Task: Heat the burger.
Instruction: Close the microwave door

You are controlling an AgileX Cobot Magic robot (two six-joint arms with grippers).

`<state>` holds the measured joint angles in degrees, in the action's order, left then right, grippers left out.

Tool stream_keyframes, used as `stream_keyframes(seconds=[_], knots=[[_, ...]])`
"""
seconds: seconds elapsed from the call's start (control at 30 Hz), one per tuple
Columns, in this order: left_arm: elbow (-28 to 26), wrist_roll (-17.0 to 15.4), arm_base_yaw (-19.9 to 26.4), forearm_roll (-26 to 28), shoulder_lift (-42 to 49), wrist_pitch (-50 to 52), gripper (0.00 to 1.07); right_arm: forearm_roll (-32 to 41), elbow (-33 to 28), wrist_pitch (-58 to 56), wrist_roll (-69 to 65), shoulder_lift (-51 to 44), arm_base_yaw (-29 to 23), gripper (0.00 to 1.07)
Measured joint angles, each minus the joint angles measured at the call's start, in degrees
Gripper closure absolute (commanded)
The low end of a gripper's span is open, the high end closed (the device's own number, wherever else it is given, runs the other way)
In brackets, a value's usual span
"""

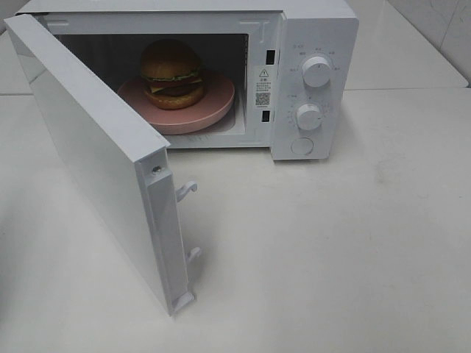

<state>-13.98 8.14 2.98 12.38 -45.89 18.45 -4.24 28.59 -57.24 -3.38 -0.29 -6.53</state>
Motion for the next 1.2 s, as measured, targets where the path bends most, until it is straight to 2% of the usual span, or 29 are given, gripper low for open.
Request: stream_keyframes(seconds=[0.03, 0.07, 0.1, 0.13, 0.17, 0.2, 0.27, 0.37, 0.43, 0.63, 0.7, 0.73, 0.8, 0.83, 0.9, 1.0, 1.07, 1.2], knots=[[0.0, 0.0, 0.0, 0.0, 0.0, 0.0, 1.07, 0.0, 0.0, 0.0, 0.0, 0.0, 0.0, 0.35], [0.6, -1.3, 0.0, -1.0, -1.6, 2.5, 1.07, 0.0, 0.0, 0.0, 0.0, 0.0, 0.0, 0.35], [1.0, -4.8, 0.0, -3.9, -5.0, 6.0, 1.07, 0.0, 0.0, 0.0, 0.0, 0.0, 0.0, 0.35], [1.0, -4.8, 0.0, -3.9, -5.0, 6.0, 1.07, 0.0, 0.0, 0.0, 0.0, 0.0, 0.0, 0.35], [1.1, -7.0, 0.0, -6.0, -6.8, 8.0, 1.07, 0.0, 0.0, 0.0, 0.0, 0.0, 0.0, 0.35], [1.1, -7.0, 0.0, -6.0, -6.8, 8.0, 1.07, 0.0, 0.0, 0.0, 0.0, 0.0, 0.0, 0.35], [1.2, -14.4, 0.0, -15.6, -13.0, 14.2, 1.07, 0.0, 0.0, 0.0, 0.0, 0.0, 0.0, 0.35], [1.2, -15.5, 0.0, -17.9, -14.7, 15.7, 1.07, 0.0, 0.0, 0.0, 0.0, 0.0, 0.0, 0.35], [1.2, -18.9, -0.6, -23.0, -20.4, 20.2, 1.07, 0.0, 0.0, 0.0, 0.0, 0.0, 0.0, 0.35], [0.3, -17.6, -5.1, -23.7, -25.4, 21.9, 1.07, 0.0, 0.0, 0.0, 0.0, 0.0, 0.0, 0.35], [-0.9, -15.6, -9.2, -23.3, -29.0, 23.1, 1.07, 0.0, 0.0, 0.0, 0.0, 0.0, 0.0, 0.35], [-0.9, -15.6, -9.2, -23.3, -29.0, 23.1, 1.07, 0.0, 0.0, 0.0, 0.0, 0.0, 0.0, 0.35], [-2.3, -14.4, -13.9, -21.1, -33.3, 26.1, 1.07, 0.0, 0.0, 0.0, 0.0, 0.0, 0.0, 0.35], [-2.3, -14.4, -13.9, -21.1, -33.3, 26.1, 1.07, 0.0, 0.0, 0.0, 0.0, 0.0, 0.0, 0.35], [-3.8, -14.1, -17.0, -18.7, -35.9, 27.6, 1.07, 0.0, 0.0, 0.0, 0.0, 0.0, 0.0, 0.35], [-4.3, -13.9, -17.8, -18.2, -36.6, 27.7, 1.07, 0.0, 0.0, 0.0, 0.0, 0.0, 0.0, 0.35], [-6.2, -13.1, -21.6, -15.9, -39.0, 27.9, 1.07, 0.0, 0.0, 0.0, 0.0, 0.0, 0.0, 0.35], [-7.8, -13.1, -23.7, -15.1, -40.5, 27.9, 1.07, 0.0, 0.0, 0.0, 0.0, 0.0, 0.0, 0.35]])
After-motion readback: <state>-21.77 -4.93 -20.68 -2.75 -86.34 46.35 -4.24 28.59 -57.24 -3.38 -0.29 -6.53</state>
